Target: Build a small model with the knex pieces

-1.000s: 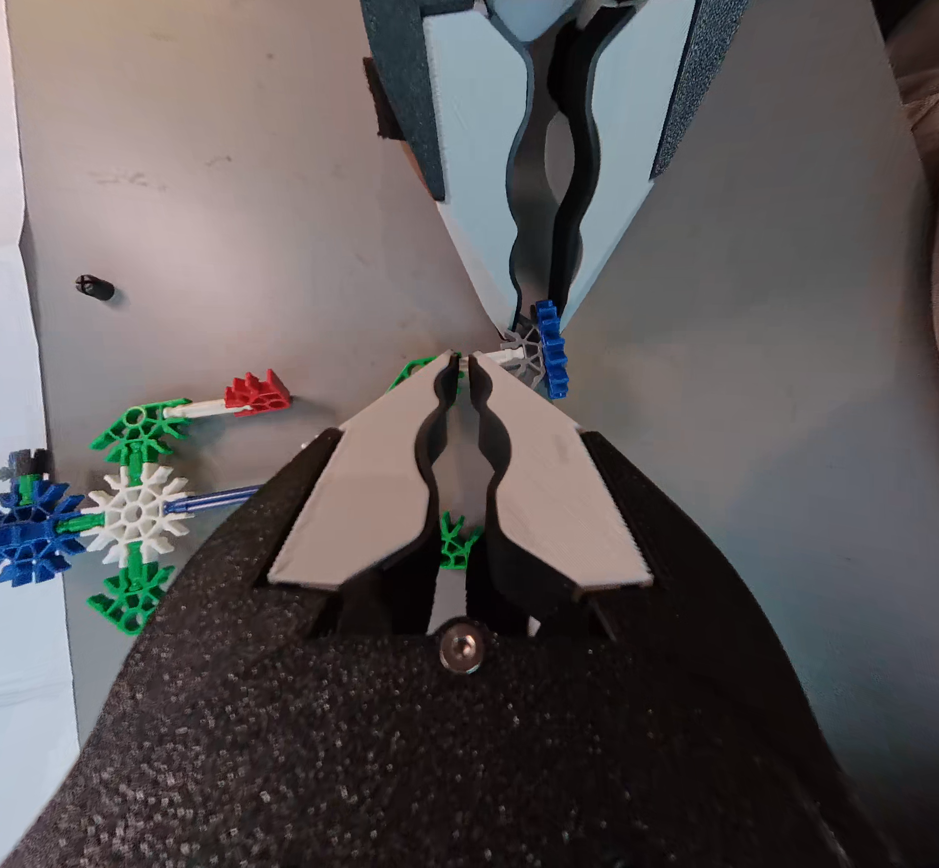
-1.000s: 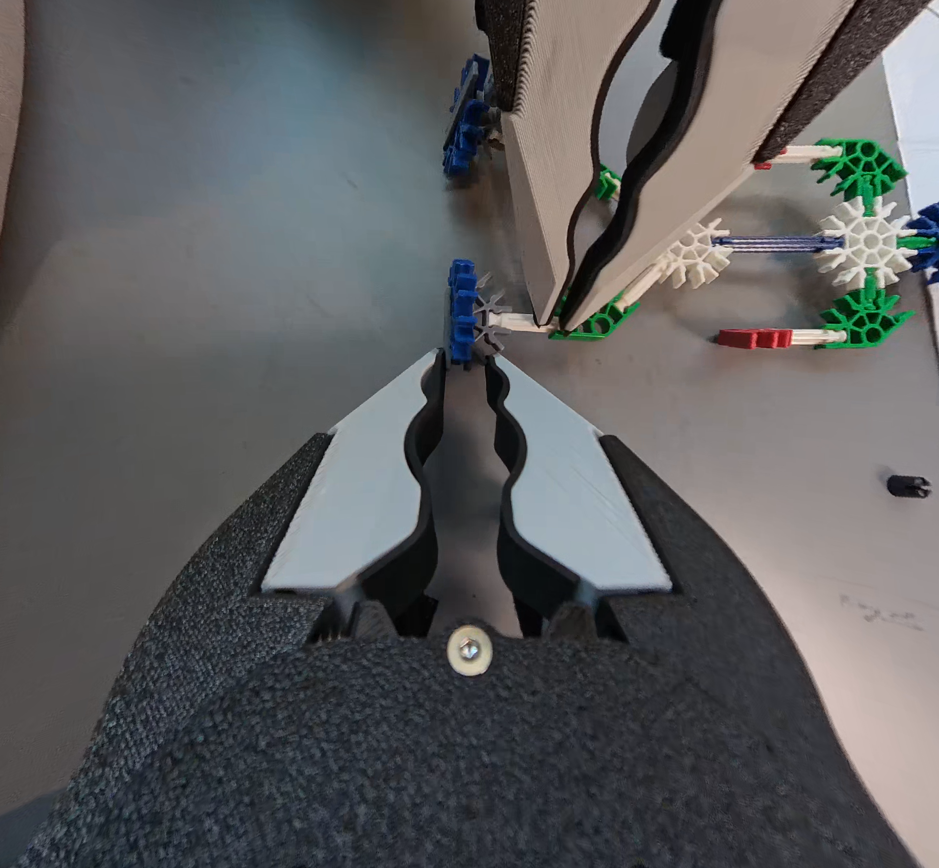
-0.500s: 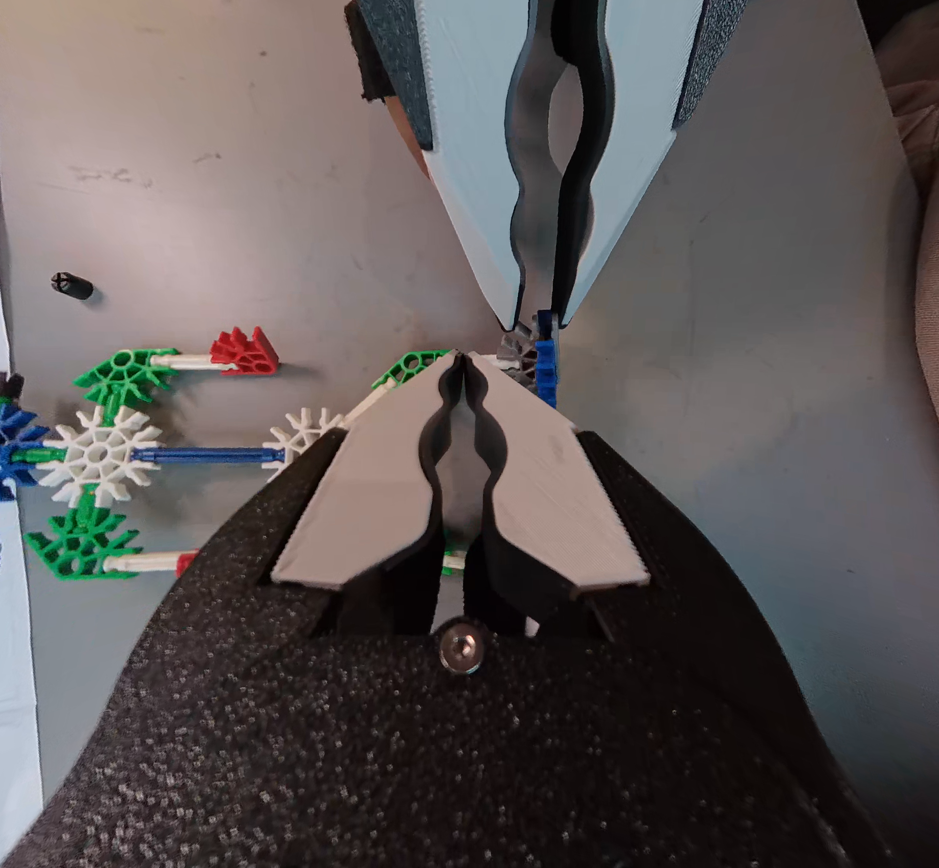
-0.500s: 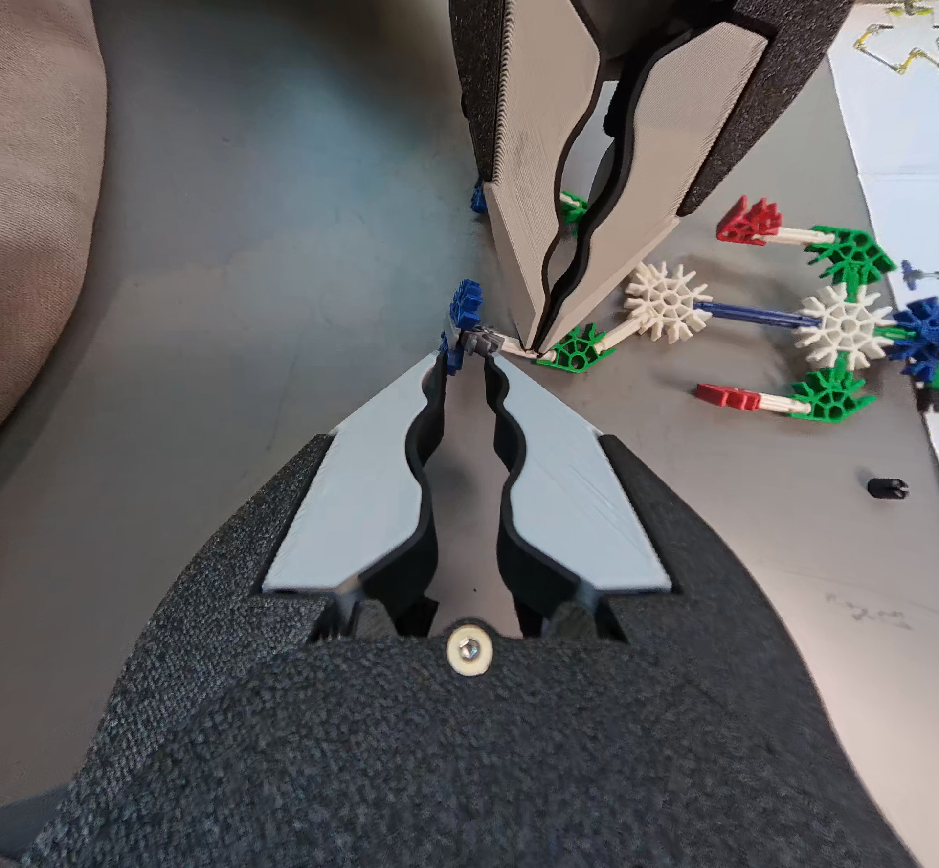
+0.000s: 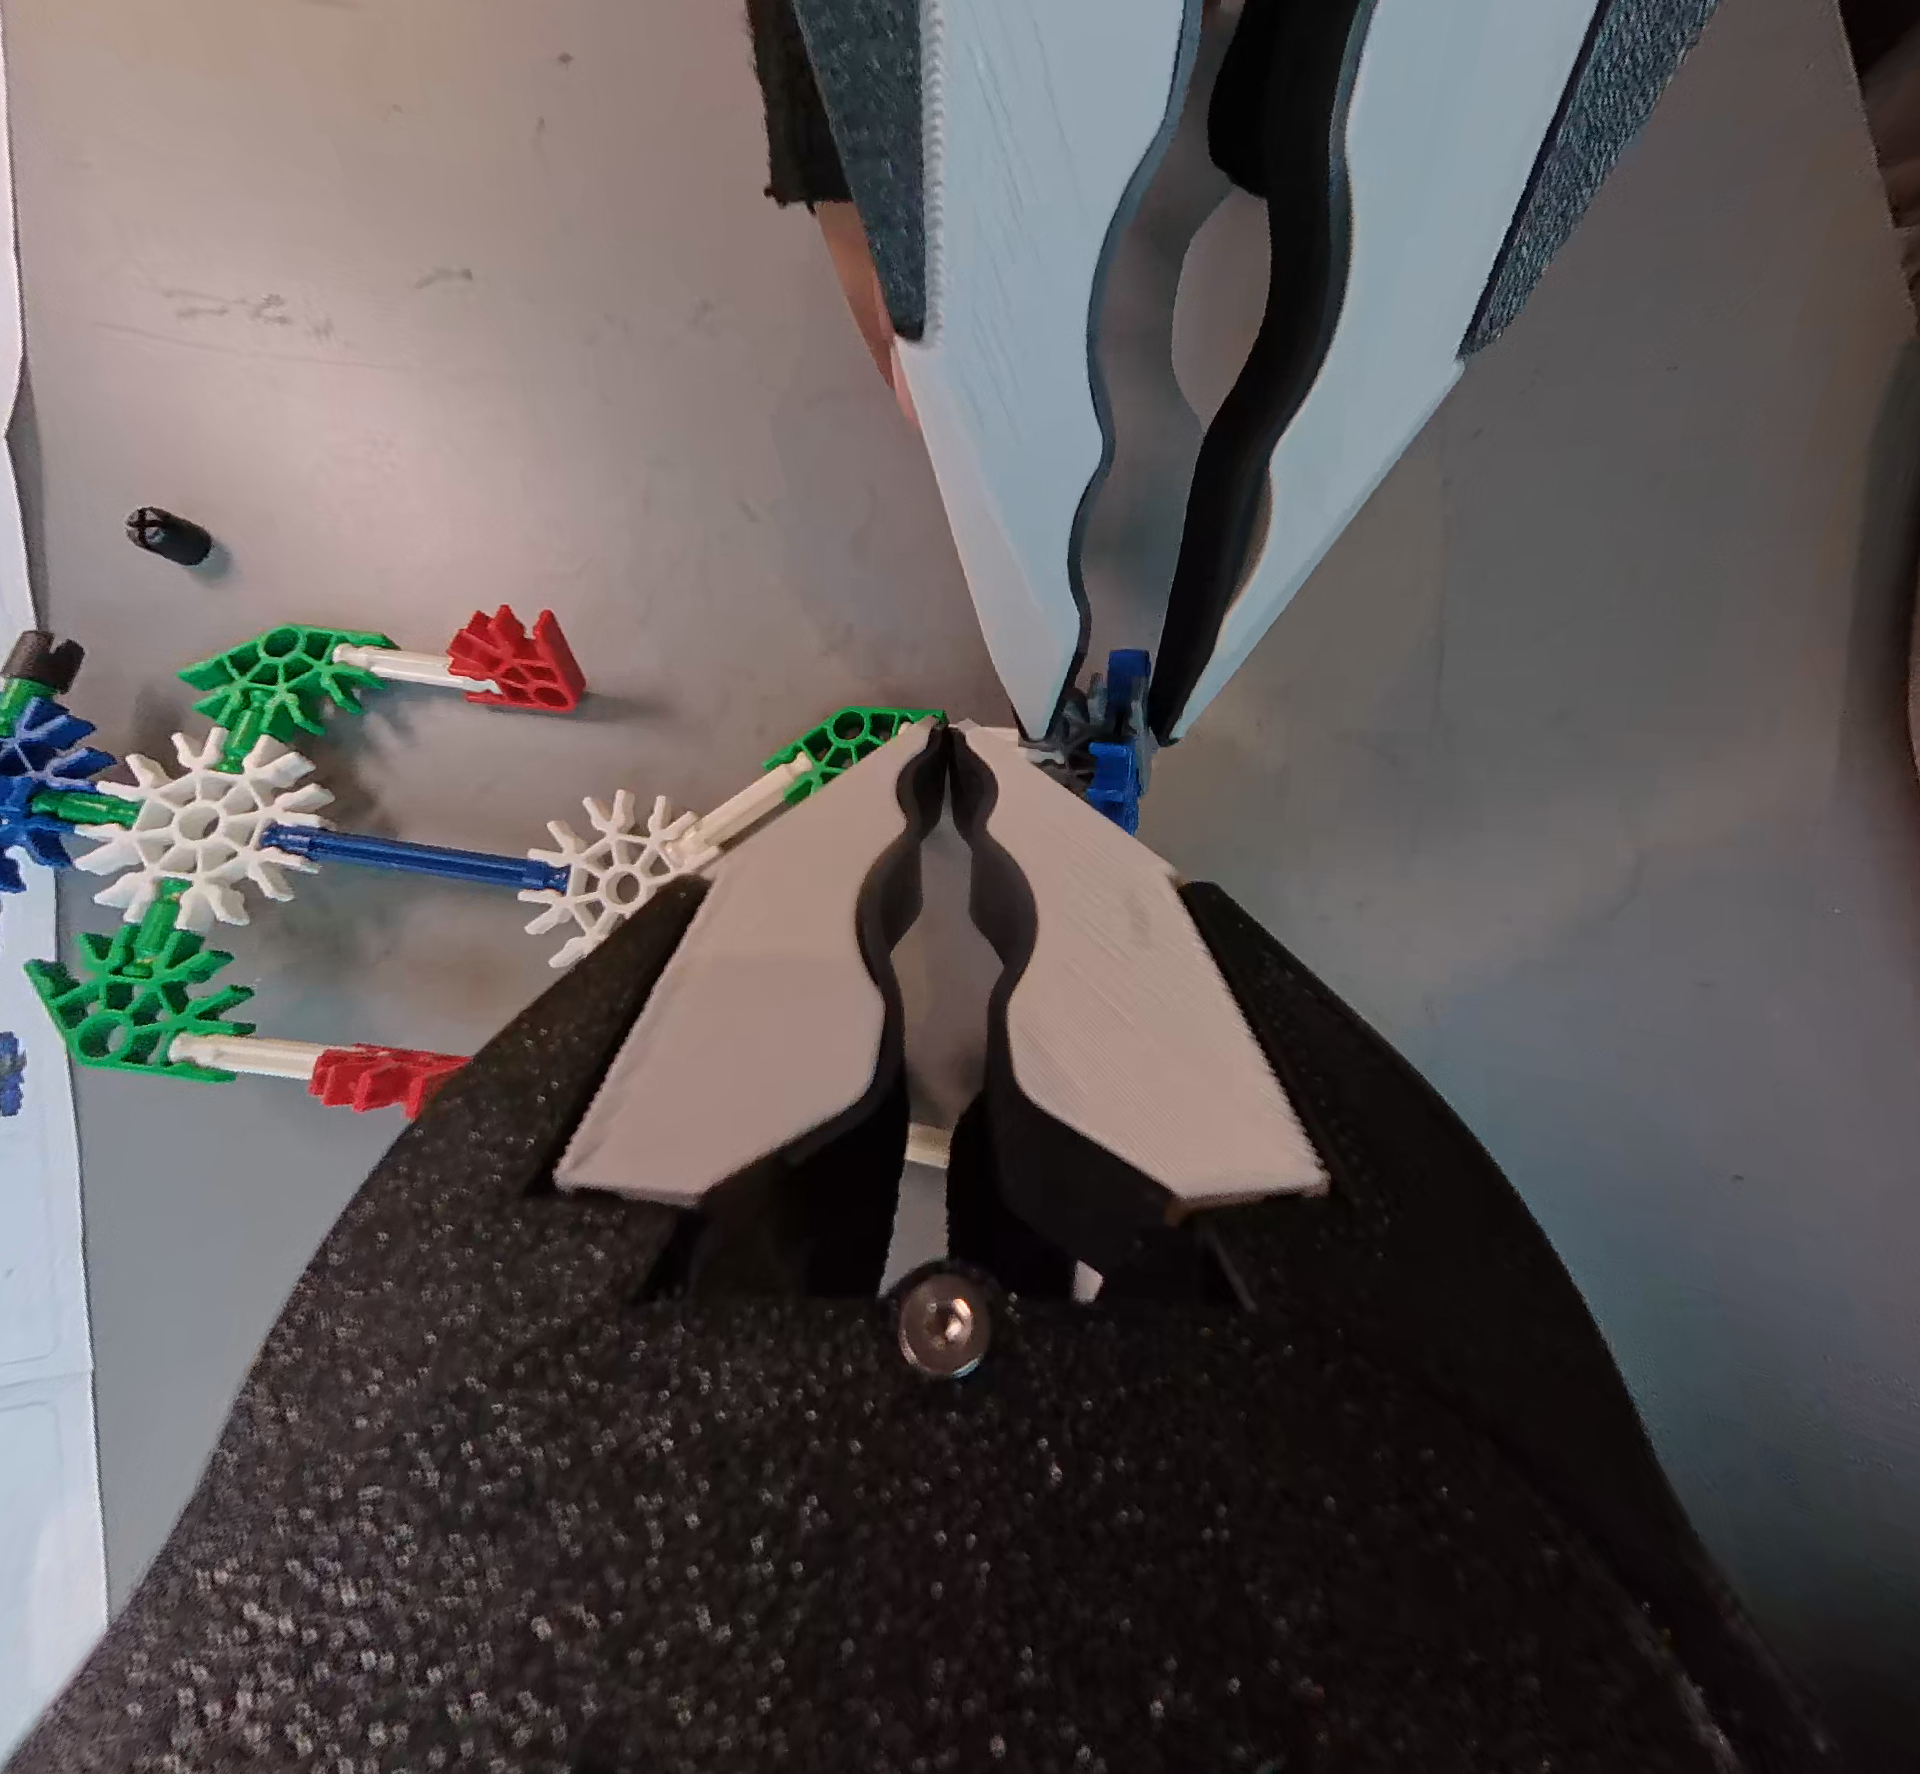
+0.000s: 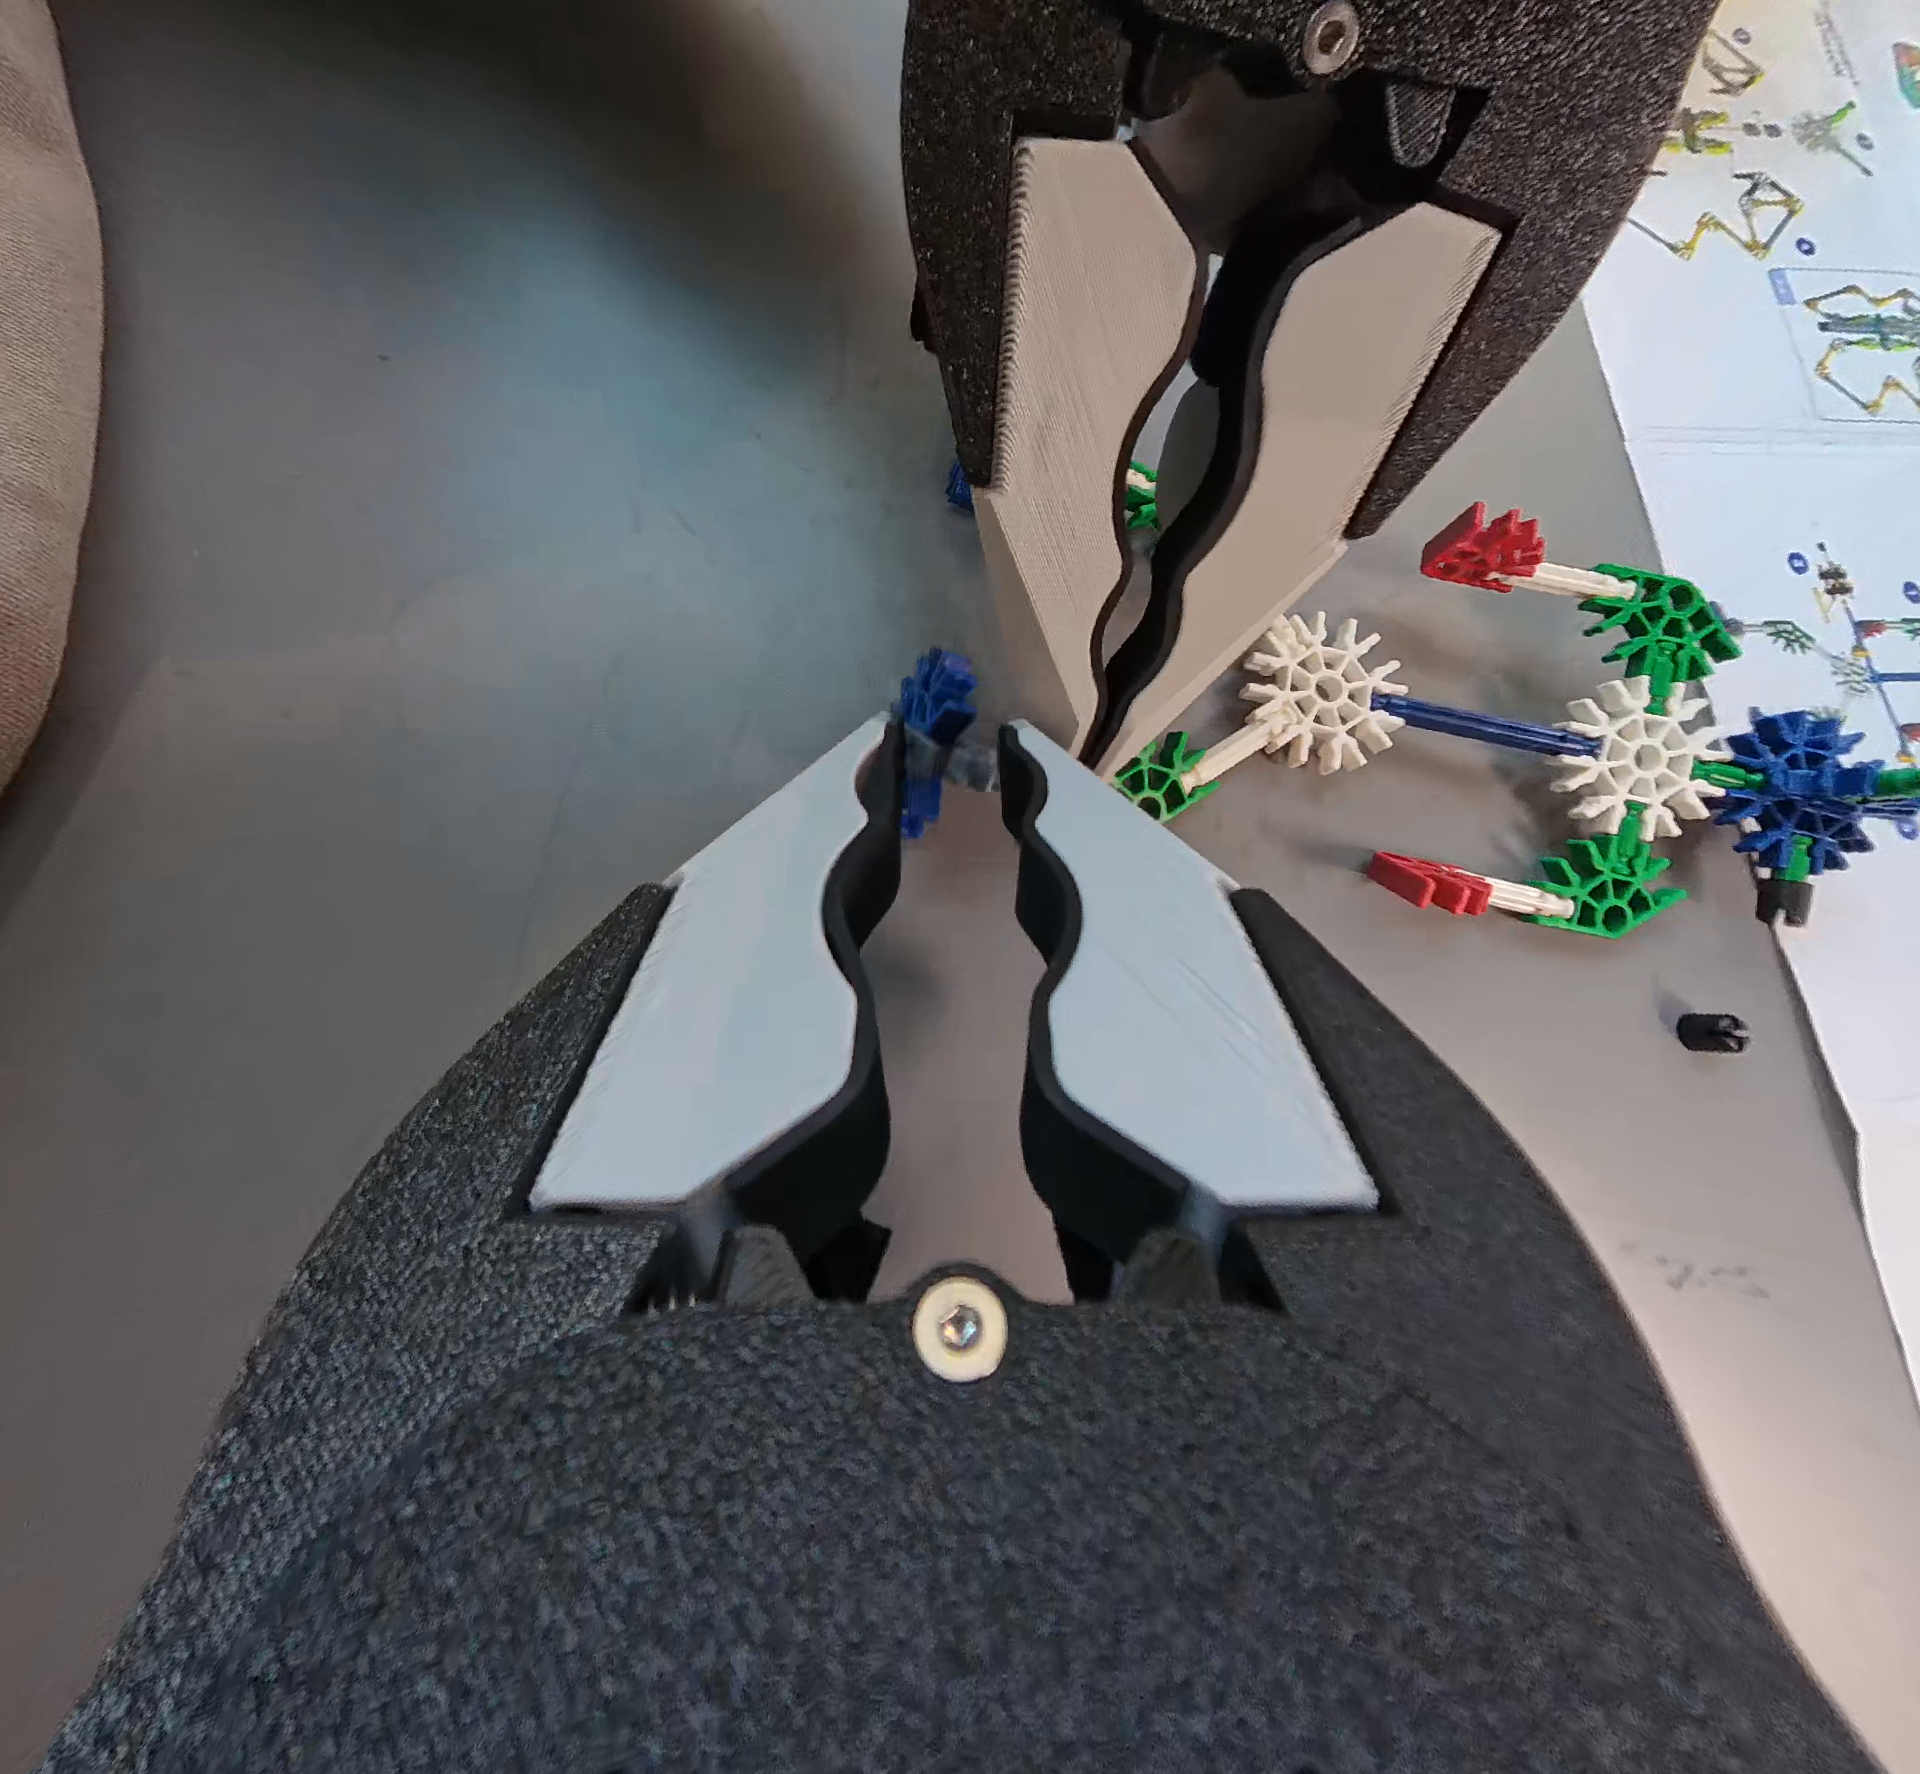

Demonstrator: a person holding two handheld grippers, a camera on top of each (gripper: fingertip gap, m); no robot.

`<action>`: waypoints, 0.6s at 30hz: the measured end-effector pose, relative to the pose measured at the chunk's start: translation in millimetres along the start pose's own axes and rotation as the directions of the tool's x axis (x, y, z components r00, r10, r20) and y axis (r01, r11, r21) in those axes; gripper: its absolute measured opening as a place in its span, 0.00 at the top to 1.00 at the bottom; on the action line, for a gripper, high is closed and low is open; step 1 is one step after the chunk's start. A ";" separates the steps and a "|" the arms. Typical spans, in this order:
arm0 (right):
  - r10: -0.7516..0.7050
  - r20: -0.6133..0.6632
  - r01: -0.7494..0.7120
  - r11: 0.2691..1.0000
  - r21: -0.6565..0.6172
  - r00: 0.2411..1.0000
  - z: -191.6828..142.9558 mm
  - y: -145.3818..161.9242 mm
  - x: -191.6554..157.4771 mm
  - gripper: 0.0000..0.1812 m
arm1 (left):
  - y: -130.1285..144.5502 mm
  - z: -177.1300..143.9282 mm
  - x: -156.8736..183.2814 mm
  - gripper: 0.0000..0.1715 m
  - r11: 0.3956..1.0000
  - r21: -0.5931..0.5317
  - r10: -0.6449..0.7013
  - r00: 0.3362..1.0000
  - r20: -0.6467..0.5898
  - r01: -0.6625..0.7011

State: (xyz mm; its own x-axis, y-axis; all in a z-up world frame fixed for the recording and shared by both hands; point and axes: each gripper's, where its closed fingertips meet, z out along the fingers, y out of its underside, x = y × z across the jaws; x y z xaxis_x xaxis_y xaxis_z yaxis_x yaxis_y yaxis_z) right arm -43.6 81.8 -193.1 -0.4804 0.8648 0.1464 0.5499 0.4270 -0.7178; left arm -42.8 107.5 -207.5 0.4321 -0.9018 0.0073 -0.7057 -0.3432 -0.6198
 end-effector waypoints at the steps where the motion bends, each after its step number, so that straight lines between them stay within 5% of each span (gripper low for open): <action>1: 0.009 0.002 -0.009 1.000 0.007 1.000 0.1 -1.4 -0.3 0.92 | -0.3 0.2 -0.3 1.00 1.000 0.004 -0.003 1.000 0.002 0.003; 10: 0.093 0.053 -0.090 0.994 -0.057 0.994 -5.8 9.9 -5.3 0.87 | 5.5 -13.4 -14.3 0.96 1.000 0.005 -0.016 0.998 0.062 0.016; 18: 0.166 0.081 -0.153 0.977 -0.150 0.983 -5.5 30.6 -10.3 0.84 | -2.2 -8.6 -14.5 0.86 0.992 0.013 0.120 0.985 0.121 -0.122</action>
State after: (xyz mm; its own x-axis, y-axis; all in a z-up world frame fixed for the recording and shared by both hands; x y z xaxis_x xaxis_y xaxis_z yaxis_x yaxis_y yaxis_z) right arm -18.1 87.4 -212.8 -0.4358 0.8995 -0.0303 0.7133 0.3247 -0.6212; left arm -52.4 119.1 -199.5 0.4091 -0.8980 -0.1623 -0.7460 -0.2267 -0.6262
